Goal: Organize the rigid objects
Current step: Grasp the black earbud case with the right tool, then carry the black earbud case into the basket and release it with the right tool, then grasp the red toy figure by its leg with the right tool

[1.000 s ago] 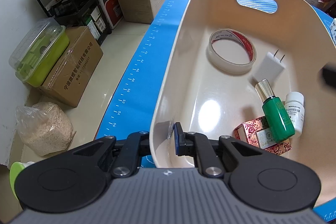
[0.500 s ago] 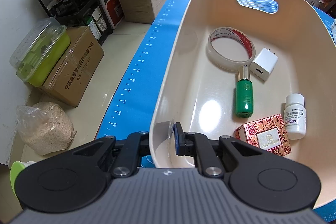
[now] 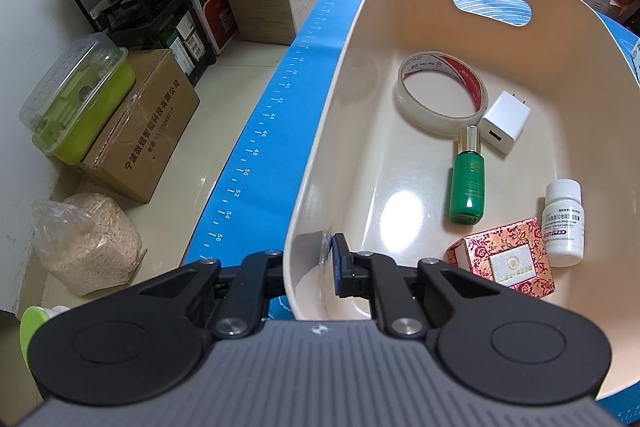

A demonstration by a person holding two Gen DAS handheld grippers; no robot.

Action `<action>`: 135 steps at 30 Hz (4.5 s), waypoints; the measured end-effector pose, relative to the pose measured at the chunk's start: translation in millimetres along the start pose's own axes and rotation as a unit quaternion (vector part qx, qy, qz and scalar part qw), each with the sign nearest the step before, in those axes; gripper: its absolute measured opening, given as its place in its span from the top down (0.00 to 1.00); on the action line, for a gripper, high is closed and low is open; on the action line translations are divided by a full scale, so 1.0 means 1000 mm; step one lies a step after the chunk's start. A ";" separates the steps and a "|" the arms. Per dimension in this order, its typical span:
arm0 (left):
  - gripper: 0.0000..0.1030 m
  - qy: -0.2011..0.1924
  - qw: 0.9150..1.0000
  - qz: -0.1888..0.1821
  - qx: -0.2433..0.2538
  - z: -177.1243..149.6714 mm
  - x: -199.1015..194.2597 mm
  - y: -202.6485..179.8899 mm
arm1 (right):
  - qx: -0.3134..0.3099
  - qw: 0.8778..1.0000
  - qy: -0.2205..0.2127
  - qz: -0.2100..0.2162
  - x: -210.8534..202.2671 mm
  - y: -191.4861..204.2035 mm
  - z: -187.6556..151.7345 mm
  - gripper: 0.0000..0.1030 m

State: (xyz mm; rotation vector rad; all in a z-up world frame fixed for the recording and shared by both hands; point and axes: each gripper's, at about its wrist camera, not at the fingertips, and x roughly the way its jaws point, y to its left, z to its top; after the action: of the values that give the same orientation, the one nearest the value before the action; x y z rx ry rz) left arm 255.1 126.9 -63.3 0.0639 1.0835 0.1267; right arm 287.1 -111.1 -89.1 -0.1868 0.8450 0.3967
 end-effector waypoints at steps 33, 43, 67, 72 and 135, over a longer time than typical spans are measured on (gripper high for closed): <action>0.85 0.001 1.000 0.001 -0.002 -0.003 0.000 0.004 | -0.047 0.999 0.001 -0.011 0.023 0.010 -0.006 0.68; 0.85 0.001 1.000 0.001 -0.003 -0.002 0.000 0.003 | -0.021 0.999 -0.029 -0.025 -0.015 0.002 0.001 0.68; 0.85 0.001 1.000 0.002 -0.002 -0.001 0.000 0.003 | 0.045 0.990 -0.130 0.004 -0.063 0.050 0.057 0.67; 0.85 0.001 1.000 0.000 -0.003 -0.001 0.000 0.002 | 0.020 0.995 -0.095 0.015 -0.044 0.073 0.056 0.67; 0.84 0.004 1.000 0.000 -0.008 0.000 0.002 0.003 | 0.069 0.987 0.011 -0.142 0.033 -0.101 -0.024 0.22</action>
State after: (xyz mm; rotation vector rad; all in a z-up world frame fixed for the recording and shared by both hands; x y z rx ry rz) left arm 255.6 130.5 -64.5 0.0486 1.0904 0.1350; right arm 332.0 -202.4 -129.7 -0.1805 0.8508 0.0688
